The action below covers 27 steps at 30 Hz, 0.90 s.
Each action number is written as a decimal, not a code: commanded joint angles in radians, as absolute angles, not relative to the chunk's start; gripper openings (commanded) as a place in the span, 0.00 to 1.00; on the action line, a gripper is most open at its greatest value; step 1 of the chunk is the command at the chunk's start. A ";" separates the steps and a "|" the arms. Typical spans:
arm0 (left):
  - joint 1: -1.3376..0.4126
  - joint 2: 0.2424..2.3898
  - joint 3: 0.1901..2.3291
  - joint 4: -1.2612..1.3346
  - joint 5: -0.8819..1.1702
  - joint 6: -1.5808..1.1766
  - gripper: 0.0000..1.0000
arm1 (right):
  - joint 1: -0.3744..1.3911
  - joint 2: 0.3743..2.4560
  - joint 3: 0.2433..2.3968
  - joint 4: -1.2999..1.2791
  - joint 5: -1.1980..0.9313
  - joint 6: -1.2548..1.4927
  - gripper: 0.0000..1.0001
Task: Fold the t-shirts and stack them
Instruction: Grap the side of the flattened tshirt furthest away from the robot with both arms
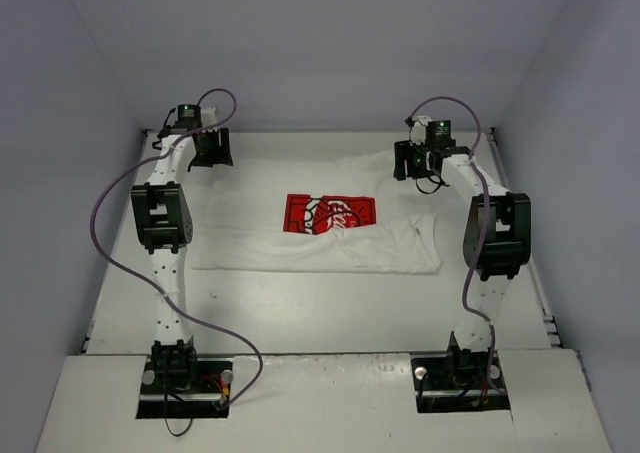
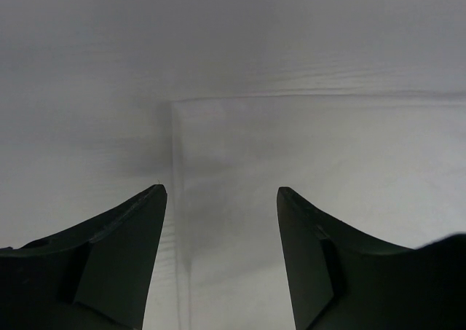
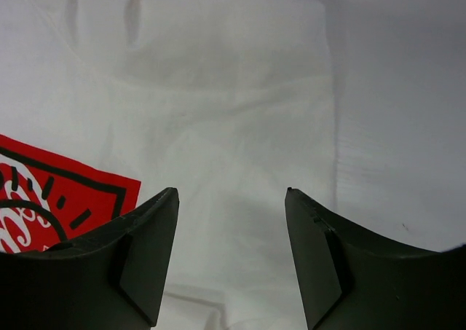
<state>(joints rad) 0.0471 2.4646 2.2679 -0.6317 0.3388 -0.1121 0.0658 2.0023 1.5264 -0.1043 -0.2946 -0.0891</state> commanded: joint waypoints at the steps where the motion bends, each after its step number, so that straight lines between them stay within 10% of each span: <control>1: 0.059 2.427 2.385 -0.623 0.414 -0.029 0.58 | 0.029 2.029 1.629 -0.070 -0.374 -0.188 0.59; 27: 0.081 2.592 2.468 -0.502 0.427 0.012 0.58 | -0.058 2.262 1.829 -0.072 -0.587 -0.235 0.63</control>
